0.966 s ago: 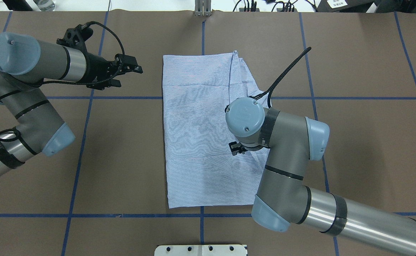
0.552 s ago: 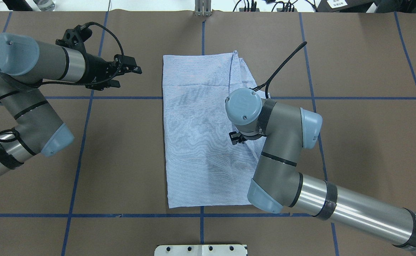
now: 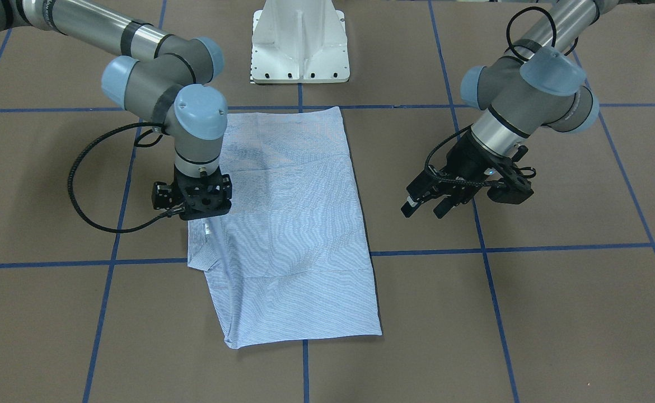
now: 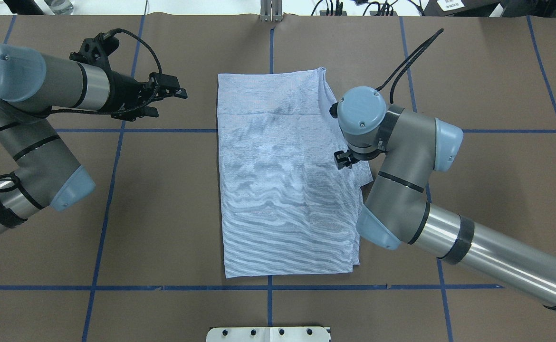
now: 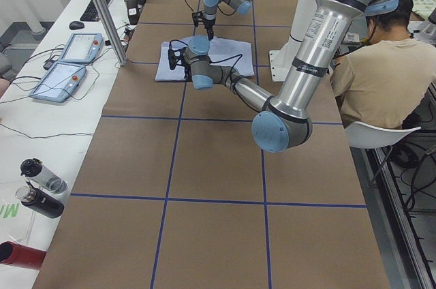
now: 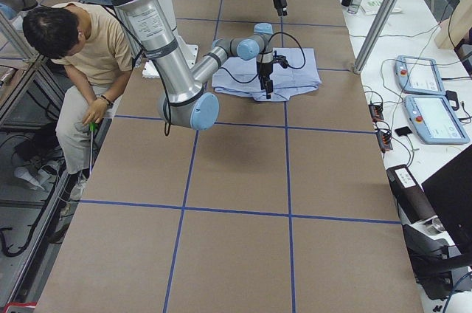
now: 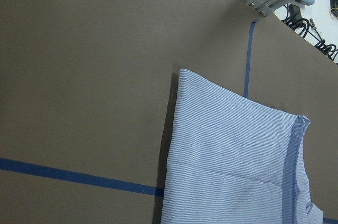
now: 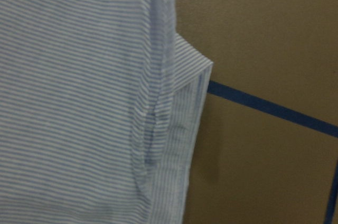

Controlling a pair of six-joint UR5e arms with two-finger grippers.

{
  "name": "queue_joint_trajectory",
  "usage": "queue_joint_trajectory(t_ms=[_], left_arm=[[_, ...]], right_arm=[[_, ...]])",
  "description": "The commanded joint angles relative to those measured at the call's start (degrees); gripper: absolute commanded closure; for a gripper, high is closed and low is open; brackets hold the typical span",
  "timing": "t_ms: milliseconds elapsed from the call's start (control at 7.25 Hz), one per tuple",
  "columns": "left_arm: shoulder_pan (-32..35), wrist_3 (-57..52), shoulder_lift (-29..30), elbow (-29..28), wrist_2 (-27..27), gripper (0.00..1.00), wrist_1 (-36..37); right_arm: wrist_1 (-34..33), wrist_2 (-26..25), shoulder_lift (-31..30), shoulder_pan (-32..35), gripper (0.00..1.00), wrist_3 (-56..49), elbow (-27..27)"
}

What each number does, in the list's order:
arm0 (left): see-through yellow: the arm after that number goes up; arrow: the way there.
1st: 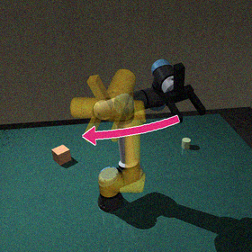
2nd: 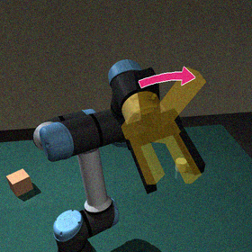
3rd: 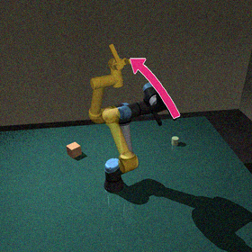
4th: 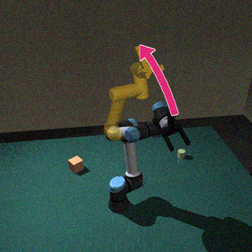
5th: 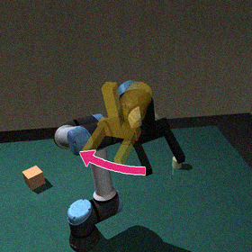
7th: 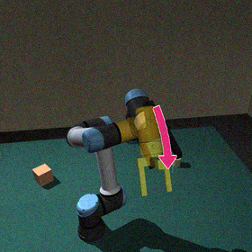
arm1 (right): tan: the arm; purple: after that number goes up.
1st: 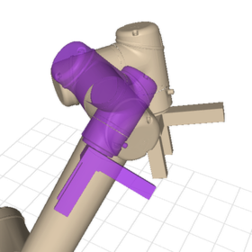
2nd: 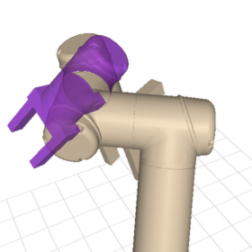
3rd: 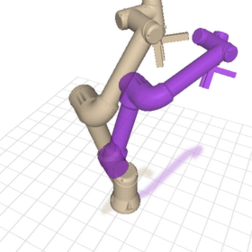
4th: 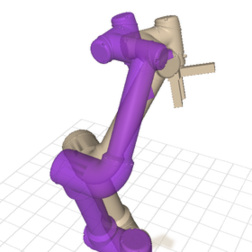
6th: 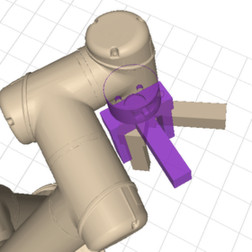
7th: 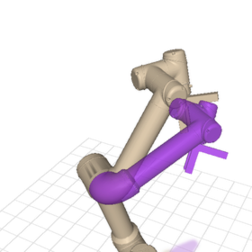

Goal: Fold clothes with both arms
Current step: 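Move the right gripper down along the shirt's side edge toward the robot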

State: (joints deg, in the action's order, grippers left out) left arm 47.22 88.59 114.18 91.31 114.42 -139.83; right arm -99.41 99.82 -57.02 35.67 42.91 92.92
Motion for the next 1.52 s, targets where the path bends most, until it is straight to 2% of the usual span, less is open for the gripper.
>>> queue_joint_trajectory(t_ms=[0,138,276,690,966,1241,1379], left_arm=[[0.1,0.0,-0.1,0.3,0.0,0.01,0.0],[0.1,0.0,-0.1,0.3,0.0,0.01,0.0],[0.1,0.0,-0.1,0.8,0.0,0.01,0.0],[0.2,0.1,-1.4,4.0,-0.2,0.01,0.0],[0.2,-0.4,-1.6,4.4,-0.6,0.01,-0.1],[0.2,-0.6,-1.9,4.8,-0.9,0.01,-0.3],[0.3,-0.7,-1.9,4.8,-1.3,0.01,-0.5]], right_arm=[[-2.4,1.3,-3.0,1.7,0.00,-0.3,5.0],[-2.5,1.5,-3.0,1.7,0.00,1.0,6.3],[-2.4,4.0,-3.1,1.7,0.00,8.3,8.1],[-1.0,5.1,-3.7,-1.5,0.00,39.1,12.6],[10.0,4.7,-6.2,-4.8,0.00,65.4,13.0],[11.6,4.7,-9.8,-5.8,0.00,78.7,19.7],[11.6,4.3,-10.8,-7.2,0.00,86.6,21.1]])
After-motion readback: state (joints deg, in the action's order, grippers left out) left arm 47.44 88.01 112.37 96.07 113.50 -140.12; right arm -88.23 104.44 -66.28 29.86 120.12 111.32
